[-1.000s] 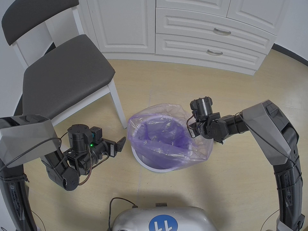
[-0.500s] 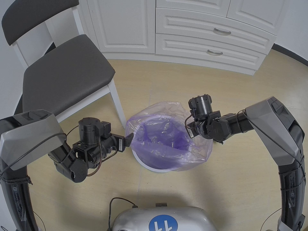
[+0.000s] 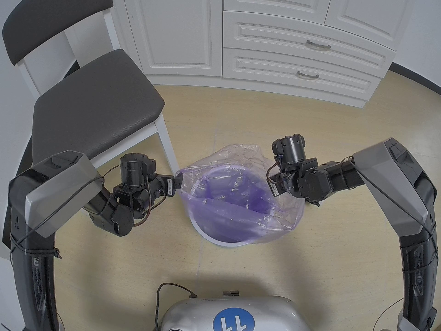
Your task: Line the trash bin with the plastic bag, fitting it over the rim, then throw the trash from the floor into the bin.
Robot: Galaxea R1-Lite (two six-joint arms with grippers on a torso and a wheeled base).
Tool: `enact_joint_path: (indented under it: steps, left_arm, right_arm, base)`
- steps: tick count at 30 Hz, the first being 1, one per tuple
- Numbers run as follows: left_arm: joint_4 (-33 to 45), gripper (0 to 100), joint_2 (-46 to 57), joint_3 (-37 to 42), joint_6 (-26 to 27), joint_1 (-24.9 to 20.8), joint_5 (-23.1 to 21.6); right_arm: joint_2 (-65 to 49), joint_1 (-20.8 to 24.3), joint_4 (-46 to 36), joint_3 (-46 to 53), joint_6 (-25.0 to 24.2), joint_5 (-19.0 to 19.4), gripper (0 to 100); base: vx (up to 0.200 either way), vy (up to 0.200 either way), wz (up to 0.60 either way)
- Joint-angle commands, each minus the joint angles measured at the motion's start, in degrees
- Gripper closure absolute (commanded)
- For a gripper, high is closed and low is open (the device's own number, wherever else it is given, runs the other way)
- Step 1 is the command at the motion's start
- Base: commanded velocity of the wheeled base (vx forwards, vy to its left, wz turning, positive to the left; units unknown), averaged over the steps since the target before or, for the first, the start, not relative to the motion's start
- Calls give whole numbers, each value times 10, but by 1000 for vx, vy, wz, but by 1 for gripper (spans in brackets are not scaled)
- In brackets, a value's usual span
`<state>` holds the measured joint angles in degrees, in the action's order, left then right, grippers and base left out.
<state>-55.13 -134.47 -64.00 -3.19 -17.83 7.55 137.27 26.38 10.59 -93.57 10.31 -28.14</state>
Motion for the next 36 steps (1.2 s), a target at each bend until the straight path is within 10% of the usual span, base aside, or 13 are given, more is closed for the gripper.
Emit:
enact_joint_path:
  steps: [1, 22, 36]
  left_arm:
    - [8, 0, -52, -50, -8, 13, 6]
    - [49, 0, -80, -86, -60, 7, 42]
    - [49, 0, 67, 85, -30, 6, -51]
  right_arm:
    - [12, -8, 1, -10, 0, -1, 100]
    - [86, -43, -7, -89, -30, -1, 100]
    - [-21, -26, -9, 2, -13, -1, 100]
  base:
    - [0, 0, 0]
    - [0, 0, 0]
    - [0, 0, 0]
